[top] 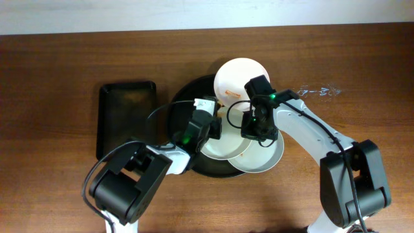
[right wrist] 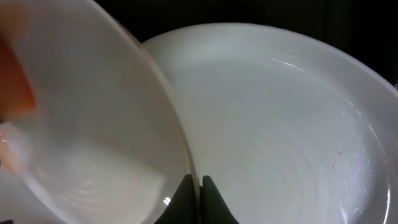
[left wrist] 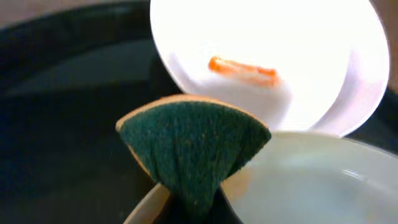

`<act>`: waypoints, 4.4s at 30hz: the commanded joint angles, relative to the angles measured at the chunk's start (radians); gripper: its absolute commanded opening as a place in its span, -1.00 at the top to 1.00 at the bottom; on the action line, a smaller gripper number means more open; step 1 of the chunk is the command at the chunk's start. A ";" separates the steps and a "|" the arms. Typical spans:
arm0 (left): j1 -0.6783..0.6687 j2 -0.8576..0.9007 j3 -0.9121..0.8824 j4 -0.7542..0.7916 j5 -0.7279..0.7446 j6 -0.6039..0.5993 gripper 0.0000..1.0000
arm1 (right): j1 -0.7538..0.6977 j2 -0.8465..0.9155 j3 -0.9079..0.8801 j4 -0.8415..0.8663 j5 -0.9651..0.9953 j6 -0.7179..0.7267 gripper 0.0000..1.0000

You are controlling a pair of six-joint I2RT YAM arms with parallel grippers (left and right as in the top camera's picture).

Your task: Clean dirty plates on tray and stack at the side

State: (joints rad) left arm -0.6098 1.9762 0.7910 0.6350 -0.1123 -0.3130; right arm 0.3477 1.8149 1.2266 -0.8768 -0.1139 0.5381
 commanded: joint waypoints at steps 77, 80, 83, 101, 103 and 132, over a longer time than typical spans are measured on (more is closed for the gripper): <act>0.431 -0.629 0.091 -0.626 0.216 -0.065 0.99 | 0.009 -0.011 0.528 -0.223 0.209 -0.386 0.92; 0.499 -0.713 0.091 -0.811 0.293 -0.083 0.99 | 0.050 -0.011 0.661 -0.292 0.461 -0.475 0.92; 0.526 -0.746 0.091 -0.966 0.293 -0.082 0.99 | 0.171 -0.005 0.689 -0.282 0.753 -0.527 0.92; 0.738 -0.746 0.091 -1.172 0.430 -0.048 0.99 | 0.480 0.253 0.686 -0.273 1.248 -0.425 0.92; 0.738 -0.746 0.091 -1.172 0.430 -0.049 0.99 | 0.480 0.253 0.686 -0.272 1.247 -0.425 0.92; 0.737 -0.746 0.091 -1.205 0.359 -0.048 0.99 | -0.851 0.402 0.772 -0.484 0.016 -0.497 0.92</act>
State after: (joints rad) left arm 0.1242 1.2472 0.8806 -0.5728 0.2535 -0.3817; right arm -0.5102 2.1731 2.0026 -1.3685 -0.0700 0.0811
